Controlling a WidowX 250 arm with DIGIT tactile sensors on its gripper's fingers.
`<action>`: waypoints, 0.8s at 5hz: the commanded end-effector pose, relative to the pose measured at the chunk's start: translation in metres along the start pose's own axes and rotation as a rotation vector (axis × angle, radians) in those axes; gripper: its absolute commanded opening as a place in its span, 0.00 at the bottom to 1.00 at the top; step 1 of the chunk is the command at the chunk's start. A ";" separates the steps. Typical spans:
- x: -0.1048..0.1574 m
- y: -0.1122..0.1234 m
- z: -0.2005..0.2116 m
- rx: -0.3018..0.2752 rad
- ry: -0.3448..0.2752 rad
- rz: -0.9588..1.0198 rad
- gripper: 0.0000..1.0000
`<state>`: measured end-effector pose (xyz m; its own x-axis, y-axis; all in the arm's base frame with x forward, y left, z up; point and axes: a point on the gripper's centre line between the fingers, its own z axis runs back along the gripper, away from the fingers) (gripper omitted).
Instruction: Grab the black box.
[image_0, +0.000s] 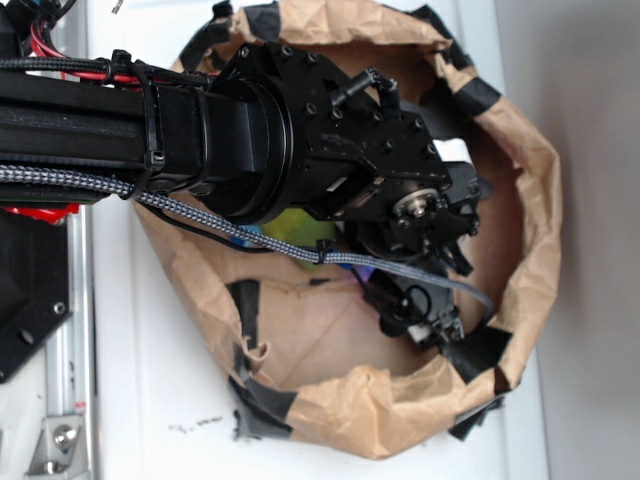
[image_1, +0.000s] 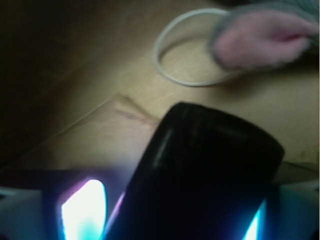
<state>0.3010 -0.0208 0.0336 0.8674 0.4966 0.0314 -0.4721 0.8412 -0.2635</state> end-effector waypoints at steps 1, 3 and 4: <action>0.005 -0.001 0.010 -0.006 -0.051 0.010 0.00; 0.008 0.022 0.045 0.202 -0.093 0.061 0.00; 0.001 0.034 0.089 0.209 -0.186 -0.028 0.00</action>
<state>0.2719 0.0165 0.0988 0.8622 0.4751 0.1757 -0.4756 0.8787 -0.0421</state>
